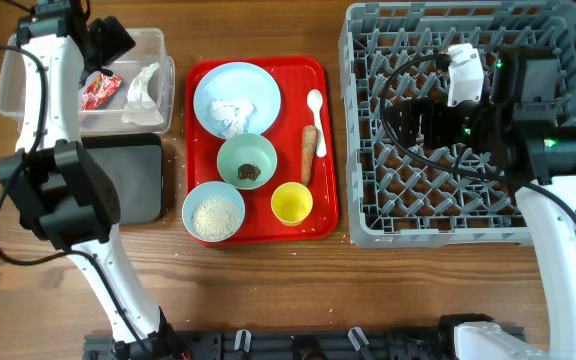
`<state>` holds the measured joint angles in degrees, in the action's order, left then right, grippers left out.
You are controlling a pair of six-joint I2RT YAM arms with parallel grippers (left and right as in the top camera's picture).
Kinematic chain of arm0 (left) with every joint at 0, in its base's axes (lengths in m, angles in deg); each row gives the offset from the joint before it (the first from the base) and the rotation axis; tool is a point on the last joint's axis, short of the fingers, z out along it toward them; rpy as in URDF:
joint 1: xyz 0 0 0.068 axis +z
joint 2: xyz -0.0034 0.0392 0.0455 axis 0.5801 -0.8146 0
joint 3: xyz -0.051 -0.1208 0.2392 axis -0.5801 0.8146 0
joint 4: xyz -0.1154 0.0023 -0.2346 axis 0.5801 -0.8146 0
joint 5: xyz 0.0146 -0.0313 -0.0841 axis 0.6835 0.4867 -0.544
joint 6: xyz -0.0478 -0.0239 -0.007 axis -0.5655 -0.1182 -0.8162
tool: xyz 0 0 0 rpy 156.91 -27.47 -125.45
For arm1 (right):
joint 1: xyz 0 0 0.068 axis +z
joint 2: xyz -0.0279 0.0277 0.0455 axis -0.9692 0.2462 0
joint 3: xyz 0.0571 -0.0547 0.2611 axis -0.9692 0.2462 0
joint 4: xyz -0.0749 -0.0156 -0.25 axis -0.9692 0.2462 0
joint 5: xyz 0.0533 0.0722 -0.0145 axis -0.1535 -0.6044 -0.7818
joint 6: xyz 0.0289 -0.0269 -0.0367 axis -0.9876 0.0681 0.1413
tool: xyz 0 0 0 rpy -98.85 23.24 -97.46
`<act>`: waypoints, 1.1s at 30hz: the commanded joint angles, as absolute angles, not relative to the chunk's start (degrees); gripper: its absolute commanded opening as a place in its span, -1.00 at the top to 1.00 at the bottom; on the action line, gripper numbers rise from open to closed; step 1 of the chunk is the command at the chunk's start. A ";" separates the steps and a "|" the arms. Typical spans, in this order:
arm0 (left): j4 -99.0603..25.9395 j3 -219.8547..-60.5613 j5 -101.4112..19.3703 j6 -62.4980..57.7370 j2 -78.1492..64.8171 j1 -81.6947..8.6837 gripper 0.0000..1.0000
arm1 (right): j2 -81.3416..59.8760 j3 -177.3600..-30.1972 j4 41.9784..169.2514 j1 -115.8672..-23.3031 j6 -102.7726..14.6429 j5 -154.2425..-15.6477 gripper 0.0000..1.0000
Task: Sort waste into correct bins and load items into the dishwasher rack
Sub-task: 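Grasp the red wrapper and tissue, drop them into the clear bin, then grasp the light-blue bowl with the left gripper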
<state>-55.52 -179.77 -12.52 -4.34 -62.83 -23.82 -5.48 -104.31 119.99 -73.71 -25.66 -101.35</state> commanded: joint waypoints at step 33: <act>-65.77 -178.39 -15.23 10.88 -75.66 -47.51 -0.29 | -4.82 -105.69 119.83 -73.73 -26.27 -102.24 -0.99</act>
